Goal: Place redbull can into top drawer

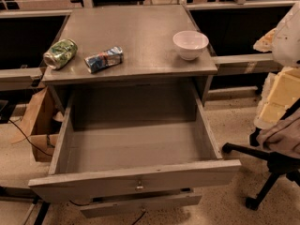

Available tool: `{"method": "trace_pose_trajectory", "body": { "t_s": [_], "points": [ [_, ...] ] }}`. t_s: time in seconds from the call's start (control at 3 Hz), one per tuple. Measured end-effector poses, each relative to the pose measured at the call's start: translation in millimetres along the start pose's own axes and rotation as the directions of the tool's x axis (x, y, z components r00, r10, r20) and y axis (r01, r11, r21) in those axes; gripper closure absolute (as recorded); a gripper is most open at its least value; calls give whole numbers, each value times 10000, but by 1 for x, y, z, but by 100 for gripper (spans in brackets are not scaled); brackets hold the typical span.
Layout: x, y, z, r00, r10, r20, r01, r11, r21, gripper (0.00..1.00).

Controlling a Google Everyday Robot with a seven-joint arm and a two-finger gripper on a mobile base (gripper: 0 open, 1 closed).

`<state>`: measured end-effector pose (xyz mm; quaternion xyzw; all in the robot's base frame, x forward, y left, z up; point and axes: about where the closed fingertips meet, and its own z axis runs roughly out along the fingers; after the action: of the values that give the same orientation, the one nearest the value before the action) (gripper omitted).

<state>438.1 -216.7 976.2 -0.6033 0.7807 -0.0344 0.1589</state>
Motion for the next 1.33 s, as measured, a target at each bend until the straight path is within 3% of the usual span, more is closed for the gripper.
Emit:
{"method": "trace_pose_trajectory", "body": {
  "t_s": [0.33, 0.67, 1.0, 1.33],
  "points": [
    [0, 0, 0, 10000, 0, 0, 0, 10000, 0, 0],
    [-17, -5, -1, 9989, -381, 258, 367, 9980, 521, 0],
    [-71, -25, 12, 9858, -653, 1547, 524, 9949, 857, 0],
    [-132, -40, 33, 9534, -82, 3017, -127, 9977, 670, 0]
  ]
}}
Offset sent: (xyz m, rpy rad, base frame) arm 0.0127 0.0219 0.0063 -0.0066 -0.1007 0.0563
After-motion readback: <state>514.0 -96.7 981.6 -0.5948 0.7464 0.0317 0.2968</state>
